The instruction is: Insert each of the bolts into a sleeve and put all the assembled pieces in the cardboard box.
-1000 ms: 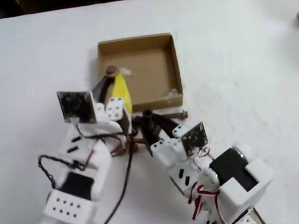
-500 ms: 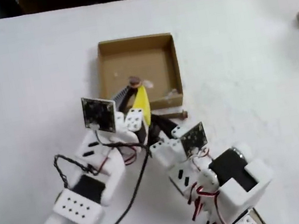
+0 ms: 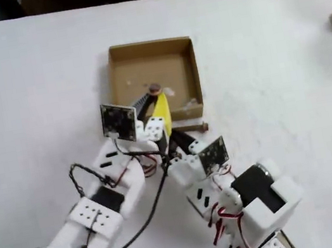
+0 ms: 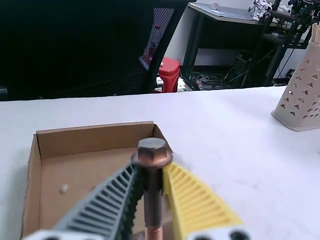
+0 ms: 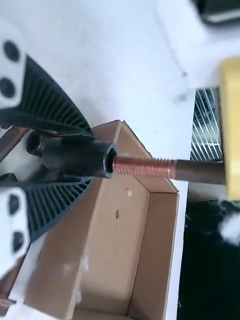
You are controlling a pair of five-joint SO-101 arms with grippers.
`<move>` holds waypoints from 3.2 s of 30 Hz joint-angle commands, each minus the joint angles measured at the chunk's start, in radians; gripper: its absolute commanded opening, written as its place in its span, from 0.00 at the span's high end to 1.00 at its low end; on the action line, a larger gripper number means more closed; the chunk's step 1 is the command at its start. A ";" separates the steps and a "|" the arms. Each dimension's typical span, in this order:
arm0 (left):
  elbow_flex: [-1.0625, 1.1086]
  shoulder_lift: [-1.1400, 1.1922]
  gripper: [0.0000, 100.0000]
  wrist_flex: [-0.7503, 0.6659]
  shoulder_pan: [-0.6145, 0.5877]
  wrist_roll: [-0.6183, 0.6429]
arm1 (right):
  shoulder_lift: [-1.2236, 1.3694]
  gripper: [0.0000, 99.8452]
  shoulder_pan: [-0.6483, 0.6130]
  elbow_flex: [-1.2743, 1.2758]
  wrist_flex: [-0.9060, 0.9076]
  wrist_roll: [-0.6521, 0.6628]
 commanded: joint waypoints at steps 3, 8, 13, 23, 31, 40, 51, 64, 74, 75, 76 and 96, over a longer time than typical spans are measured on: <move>-0.028 0.002 0.98 -0.029 0.015 -0.003 | 0.001 0.98 -0.001 0.008 -0.005 0.000; -0.015 0.002 0.98 -0.029 0.015 -0.002 | 0.001 0.98 -0.001 0.008 -0.005 0.000; -0.015 0.002 0.98 -0.029 0.015 -0.002 | 0.001 0.98 -0.001 0.008 -0.005 0.000; -0.017 0.001 0.98 0.028 0.007 -0.006 | 0.001 0.98 0.001 0.008 -0.005 0.000; -0.026 0.001 0.98 0.152 0.015 -0.009 | -0.001 0.98 0.002 0.008 -0.007 0.000; -0.020 0.001 0.98 0.189 0.004 -0.011 | -0.001 0.98 0.008 0.008 -0.007 0.000; -0.017 0.001 0.98 0.358 0.005 -0.140 | -0.008 0.98 0.056 -0.014 -0.007 0.000; -0.017 0.008 0.75 0.404 -0.001 -0.147 | -0.008 0.98 0.058 -0.014 -0.007 0.000; -0.017 0.002 0.65 0.476 -0.002 -0.146 | -0.007 0.98 0.058 -0.014 -0.007 0.000; -0.017 0.002 0.65 0.476 -0.002 -0.146 | -0.005 0.98 0.058 -0.014 -0.007 0.000; -0.017 0.002 0.65 0.474 -0.002 -0.146 | -0.005 0.98 0.058 -0.014 -0.007 0.000; -0.169 -0.228 0.66 0.551 -0.001 -0.144 | -0.004 0.98 0.058 -0.015 -0.007 0.000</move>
